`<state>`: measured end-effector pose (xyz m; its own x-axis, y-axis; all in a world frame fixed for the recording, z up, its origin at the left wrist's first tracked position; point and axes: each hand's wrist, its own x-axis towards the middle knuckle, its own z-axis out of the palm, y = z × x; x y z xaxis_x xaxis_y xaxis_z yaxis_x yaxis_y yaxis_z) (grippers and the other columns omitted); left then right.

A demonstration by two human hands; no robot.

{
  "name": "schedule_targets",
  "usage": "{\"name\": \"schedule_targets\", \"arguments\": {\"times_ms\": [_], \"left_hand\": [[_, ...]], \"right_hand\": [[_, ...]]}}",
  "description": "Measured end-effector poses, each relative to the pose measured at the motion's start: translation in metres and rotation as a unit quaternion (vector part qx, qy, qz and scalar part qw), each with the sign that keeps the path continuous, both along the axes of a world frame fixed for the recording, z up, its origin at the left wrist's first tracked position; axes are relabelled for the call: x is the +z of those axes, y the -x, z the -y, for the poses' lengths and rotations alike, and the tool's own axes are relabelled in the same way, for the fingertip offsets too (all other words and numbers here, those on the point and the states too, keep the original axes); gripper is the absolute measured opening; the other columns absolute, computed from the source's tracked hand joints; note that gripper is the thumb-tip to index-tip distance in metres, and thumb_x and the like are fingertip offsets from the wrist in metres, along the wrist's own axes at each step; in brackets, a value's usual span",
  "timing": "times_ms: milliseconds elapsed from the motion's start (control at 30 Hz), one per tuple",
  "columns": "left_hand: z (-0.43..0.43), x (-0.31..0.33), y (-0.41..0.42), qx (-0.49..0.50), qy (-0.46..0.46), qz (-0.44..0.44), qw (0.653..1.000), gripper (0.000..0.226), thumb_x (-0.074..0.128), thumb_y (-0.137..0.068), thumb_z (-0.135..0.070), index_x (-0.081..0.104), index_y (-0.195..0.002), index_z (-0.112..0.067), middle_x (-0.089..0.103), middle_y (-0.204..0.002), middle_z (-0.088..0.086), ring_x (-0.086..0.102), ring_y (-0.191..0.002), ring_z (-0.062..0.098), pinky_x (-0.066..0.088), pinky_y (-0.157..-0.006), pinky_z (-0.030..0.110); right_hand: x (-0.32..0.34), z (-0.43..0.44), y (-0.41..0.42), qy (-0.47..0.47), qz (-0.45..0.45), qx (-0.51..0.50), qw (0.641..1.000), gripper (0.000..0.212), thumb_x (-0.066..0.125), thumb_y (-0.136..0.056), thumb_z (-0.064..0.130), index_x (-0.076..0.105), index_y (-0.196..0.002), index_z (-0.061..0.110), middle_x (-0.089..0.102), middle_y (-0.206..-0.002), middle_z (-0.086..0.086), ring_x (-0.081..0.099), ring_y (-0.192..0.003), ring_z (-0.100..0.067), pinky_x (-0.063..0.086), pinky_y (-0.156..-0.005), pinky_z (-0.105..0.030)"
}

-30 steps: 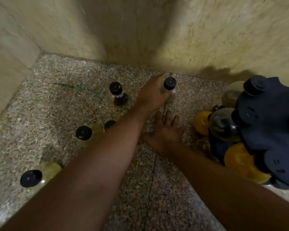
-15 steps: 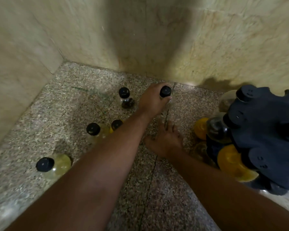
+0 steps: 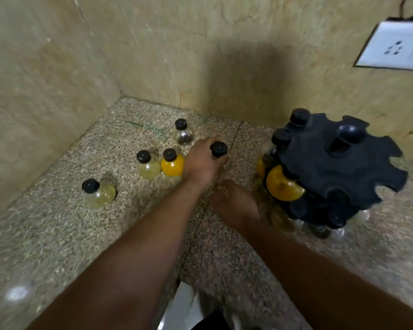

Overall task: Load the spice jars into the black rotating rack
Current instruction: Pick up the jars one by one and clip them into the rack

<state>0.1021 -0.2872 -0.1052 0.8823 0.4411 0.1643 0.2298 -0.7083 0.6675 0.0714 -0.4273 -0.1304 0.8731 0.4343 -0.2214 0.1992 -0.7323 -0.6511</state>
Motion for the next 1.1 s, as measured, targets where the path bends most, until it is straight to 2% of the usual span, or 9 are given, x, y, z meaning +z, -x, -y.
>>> {"name": "schedule_targets", "arguments": {"times_ms": [133,233,367,500,633,733,867,967,1100], "left_hand": [[0.035,0.006,0.046,0.034,0.005,0.008,0.999,0.044,0.081,-0.076,-0.039,0.069,-0.117,-0.028,0.070,-0.111,-0.002,0.065,-0.101,0.018,0.055,-0.087,0.036],[0.067,0.007,0.071,0.044,0.010,0.007,0.999,0.051,0.082,-0.076,-0.043,0.067,-0.122,-0.028,0.069,-0.114,-0.005,0.064,-0.103,0.016,0.055,-0.087,0.035],[0.115,0.010,0.096,0.042,0.054,0.007,0.998,0.062,0.085,-0.073,-0.048,0.064,-0.127,-0.027,0.066,-0.120,-0.011,0.062,-0.107,0.011,0.054,-0.092,0.030],[0.151,0.015,0.108,0.009,0.066,0.023,0.997,0.051,0.086,-0.070,-0.051,0.070,-0.113,-0.029,0.070,-0.112,-0.013,0.064,-0.100,0.007,0.057,-0.088,0.032],[0.179,0.026,0.106,-0.047,0.049,0.036,0.997,0.054,0.081,-0.066,-0.061,0.070,-0.109,-0.030,0.069,-0.104,-0.017,0.064,-0.093,0.002,0.057,-0.083,0.031],[0.196,0.040,0.096,-0.088,0.028,0.047,0.995,0.051,0.081,-0.069,-0.056,0.069,-0.111,-0.030,0.064,-0.106,-0.017,0.060,-0.096,0.002,0.054,-0.087,0.028],[0.209,0.054,0.076,-0.110,0.026,0.038,0.993,0.051,0.082,-0.072,-0.052,0.067,-0.116,-0.031,0.054,-0.107,-0.015,0.057,-0.099,0.004,0.053,-0.092,0.027],[0.215,0.057,0.062,-0.128,0.017,0.028,0.991,0.054,0.080,-0.075,-0.052,0.066,-0.121,-0.028,0.052,-0.110,-0.012,0.058,-0.102,0.007,0.053,-0.094,0.032],[0.219,0.059,0.052,-0.147,-0.009,0.005,0.989,0.053,0.076,-0.083,-0.047,0.060,-0.128,-0.024,0.050,-0.116,-0.007,0.057,-0.106,0.012,0.053,-0.095,0.034]], "right_hand": [[0.016,0.046,0.029,-0.033,-0.002,-0.070,0.997,0.034,0.058,-0.090,0.045,0.067,-0.119,0.030,0.072,-0.113,0.001,0.066,-0.103,-0.026,0.052,-0.083,-0.035],[0.022,0.082,0.044,-0.112,0.008,-0.134,0.985,0.020,0.058,-0.091,0.041,0.071,-0.092,0.026,0.072,-0.086,0.005,0.066,-0.086,-0.023,0.049,-0.070,-0.032],[0.035,0.129,0.052,-0.218,-0.012,-0.219,0.951,0.042,0.054,-0.095,0.051,0.063,-0.069,0.019,0.062,-0.065,0.006,0.059,-0.068,-0.017,0.043,-0.060,-0.030],[0.049,0.160,0.052,-0.343,-0.050,-0.314,0.884,0.047,0.054,-0.096,0.054,0.073,-0.078,0.015,0.073,-0.077,-0.003,0.070,-0.081,-0.023,0.055,-0.072,-0.041],[0.060,0.190,0.040,-0.423,-0.103,-0.370,0.821,0.042,0.054,-0.098,0.051,0.074,-0.097,0.014,0.075,-0.092,-0.003,0.070,-0.085,-0.019,0.051,-0.068,-0.033],[0.068,0.209,0.023,-0.425,-0.117,-0.366,0.820,0.041,0.056,-0.098,0.047,0.073,-0.102,0.010,0.076,-0.094,-0.005,0.065,-0.071,-0.019,0.050,-0.064,-0.032],[0.082,0.220,0.002,-0.408,-0.111,-0.374,0.826,0.033,0.063,-0.096,0.039,0.073,-0.086,0.009,0.068,-0.069,-0.011,0.060,-0.059,-0.023,0.046,-0.051,-0.029],[0.086,0.224,-0.008,-0.401,-0.109,-0.371,0.831,0.021,0.065,-0.096,0.027,0.074,-0.088,0.010,0.062,-0.058,-0.007,0.057,-0.045,-0.014,0.040,-0.038,-0.018],[0.081,0.223,-0.014,-0.390,-0.124,-0.338,0.848,0.018,0.066,-0.097,0.025,0.075,-0.090,0.011,0.064,-0.059,0.001,0.056,-0.041,-0.004,0.040,-0.036,-0.019]]}}
